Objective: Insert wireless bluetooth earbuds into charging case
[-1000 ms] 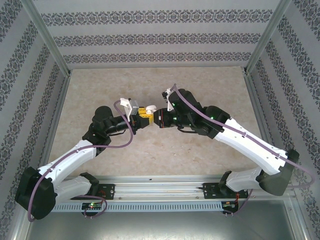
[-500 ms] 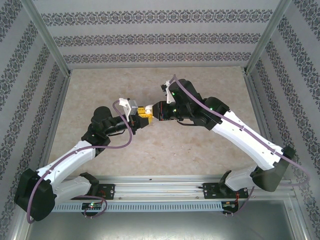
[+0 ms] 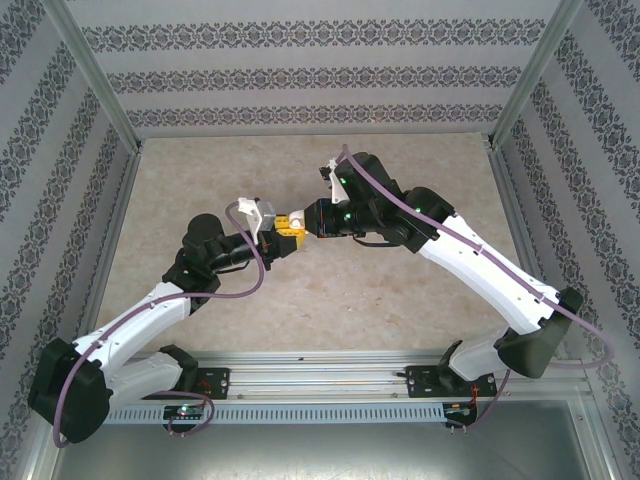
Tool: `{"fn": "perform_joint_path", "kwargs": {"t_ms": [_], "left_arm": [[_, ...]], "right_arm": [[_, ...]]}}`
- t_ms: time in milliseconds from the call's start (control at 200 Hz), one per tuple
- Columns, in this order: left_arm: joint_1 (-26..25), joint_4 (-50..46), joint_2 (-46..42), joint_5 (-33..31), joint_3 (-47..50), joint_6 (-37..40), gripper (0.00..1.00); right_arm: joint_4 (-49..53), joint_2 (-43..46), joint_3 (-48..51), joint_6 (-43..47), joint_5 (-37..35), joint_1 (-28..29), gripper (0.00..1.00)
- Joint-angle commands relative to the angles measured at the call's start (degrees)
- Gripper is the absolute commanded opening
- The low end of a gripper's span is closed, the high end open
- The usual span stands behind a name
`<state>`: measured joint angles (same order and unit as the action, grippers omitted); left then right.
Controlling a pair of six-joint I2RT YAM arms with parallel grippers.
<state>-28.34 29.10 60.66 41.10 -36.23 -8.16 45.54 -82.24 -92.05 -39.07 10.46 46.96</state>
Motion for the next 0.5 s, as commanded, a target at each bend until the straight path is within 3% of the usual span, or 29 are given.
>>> {"fn": "perform_joint_path", "kwargs": {"t_ms": [0,495], "left_arm": [[-0.2,0.0,-1.5,4.1,0.3,1.7,0.00],[-0.2,0.6,-0.1,5.0,-0.3,1.8,0.00]], "right_arm": [[-2.4,-0.9,-2.2,0.5,-2.0,-1.2,0.14],[-8.6,-1.0,0.2,-1.8,-6.1,-1.4,0.13]]}}
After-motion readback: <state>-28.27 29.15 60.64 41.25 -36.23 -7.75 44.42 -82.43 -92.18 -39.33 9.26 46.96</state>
